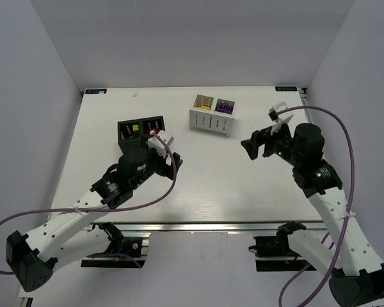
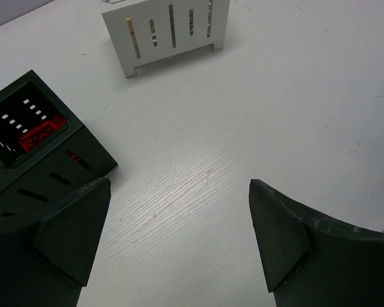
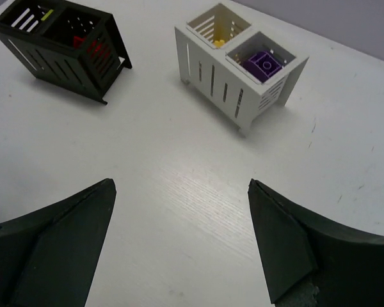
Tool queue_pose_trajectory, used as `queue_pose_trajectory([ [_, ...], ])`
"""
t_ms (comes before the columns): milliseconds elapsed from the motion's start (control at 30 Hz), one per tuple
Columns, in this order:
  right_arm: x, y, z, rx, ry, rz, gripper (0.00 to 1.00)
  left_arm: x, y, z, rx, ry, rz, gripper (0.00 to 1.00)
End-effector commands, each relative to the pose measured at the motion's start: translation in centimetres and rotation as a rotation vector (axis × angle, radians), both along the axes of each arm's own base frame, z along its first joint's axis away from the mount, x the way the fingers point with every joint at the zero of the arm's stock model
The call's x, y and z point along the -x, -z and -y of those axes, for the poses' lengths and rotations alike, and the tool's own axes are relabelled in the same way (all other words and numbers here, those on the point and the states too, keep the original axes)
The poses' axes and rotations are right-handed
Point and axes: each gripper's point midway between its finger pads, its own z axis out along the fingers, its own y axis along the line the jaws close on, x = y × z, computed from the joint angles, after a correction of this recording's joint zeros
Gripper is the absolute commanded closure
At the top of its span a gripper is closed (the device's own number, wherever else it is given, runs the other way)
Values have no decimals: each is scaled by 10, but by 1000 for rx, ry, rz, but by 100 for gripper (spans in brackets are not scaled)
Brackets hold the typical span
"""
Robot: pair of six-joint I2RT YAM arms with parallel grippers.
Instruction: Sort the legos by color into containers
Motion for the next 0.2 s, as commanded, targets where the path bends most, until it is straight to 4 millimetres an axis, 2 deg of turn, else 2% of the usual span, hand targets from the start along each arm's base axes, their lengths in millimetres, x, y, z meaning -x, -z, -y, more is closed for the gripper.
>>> queue_pose_trajectory([
  [0,9,11,7,-18,44,-43,11,1,-10,1,27,8,18,2],
  [67,15,10,11,-30,47,-10,11,0,-8,0,21,4,18,2],
  [100,15,19,12,-26,50,-21,11,0,-7,0,16,3,15,2],
  [167,15,23,15,-27,67,-12,10,-1,-6,-1,11,-5,16,2],
])
